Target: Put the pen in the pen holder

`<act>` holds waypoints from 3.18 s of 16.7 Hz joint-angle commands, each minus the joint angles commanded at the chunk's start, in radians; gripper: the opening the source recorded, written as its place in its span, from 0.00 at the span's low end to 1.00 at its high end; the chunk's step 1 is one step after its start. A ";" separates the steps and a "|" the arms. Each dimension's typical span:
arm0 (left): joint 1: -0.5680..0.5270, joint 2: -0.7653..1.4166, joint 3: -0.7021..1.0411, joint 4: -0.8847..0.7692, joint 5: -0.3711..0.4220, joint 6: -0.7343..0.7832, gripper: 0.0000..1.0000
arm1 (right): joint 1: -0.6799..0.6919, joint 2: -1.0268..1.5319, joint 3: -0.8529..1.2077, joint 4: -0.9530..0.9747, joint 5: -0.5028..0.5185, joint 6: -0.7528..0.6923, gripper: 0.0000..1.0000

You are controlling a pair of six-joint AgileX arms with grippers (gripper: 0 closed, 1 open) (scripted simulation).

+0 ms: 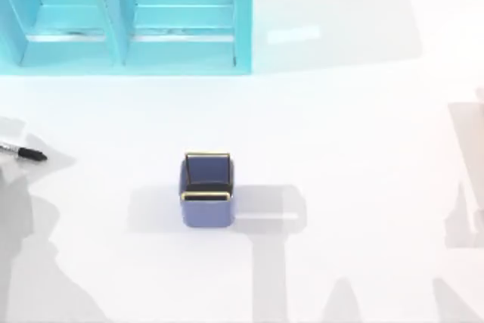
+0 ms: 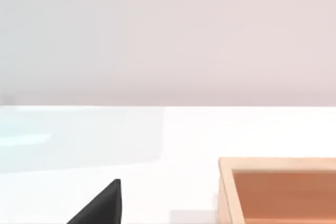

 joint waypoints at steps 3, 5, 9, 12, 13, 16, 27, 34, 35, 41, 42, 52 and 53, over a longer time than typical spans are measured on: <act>-0.032 0.055 0.029 0.045 -0.023 -0.024 1.00 | 0.000 0.000 0.000 0.000 0.000 0.000 1.00; -0.032 0.055 0.029 0.045 -0.023 -0.024 1.00 | 0.000 0.000 0.000 0.000 0.000 0.000 1.00; -0.032 0.055 0.029 0.045 -0.023 -0.024 0.77 | 0.000 0.000 0.000 0.000 0.000 0.000 1.00; -0.032 0.055 0.029 0.045 -0.023 -0.024 0.55 | 0.000 0.000 0.000 0.000 0.000 0.000 1.00; -0.032 0.055 0.029 0.045 -0.023 -0.024 0.47 | 0.000 0.000 0.000 0.000 0.000 0.000 1.00; -0.032 0.055 0.029 0.045 -0.023 -0.024 0.25 | 0.000 0.000 0.000 0.000 0.000 0.000 1.00; -0.032 0.055 0.029 0.045 -0.023 -0.024 0.00 | 0.000 0.000 0.000 0.000 0.000 0.000 1.00; 0.072 -0.273 0.064 -0.519 -0.052 0.107 0.00 | 0.000 0.000 0.000 0.000 0.000 0.000 1.00; 0.092 -0.324 0.062 -0.579 -0.041 0.123 0.00 | 0.000 0.000 0.000 0.000 0.000 0.000 1.00; 0.229 -0.738 0.053 -1.041 0.029 0.249 0.00 | 0.000 0.000 0.000 0.000 0.000 0.000 1.00; 0.250 -0.805 0.050 -1.114 0.040 0.270 0.00 | 0.000 0.000 0.000 0.000 0.000 0.000 1.00; 0.321 -1.013 0.030 -1.334 0.083 0.345 0.00 | 0.000 0.000 0.000 0.000 0.000 0.000 1.00; 0.321 -1.013 0.030 -1.334 0.083 0.345 0.00 | 0.000 0.000 0.000 0.000 0.000 0.000 1.00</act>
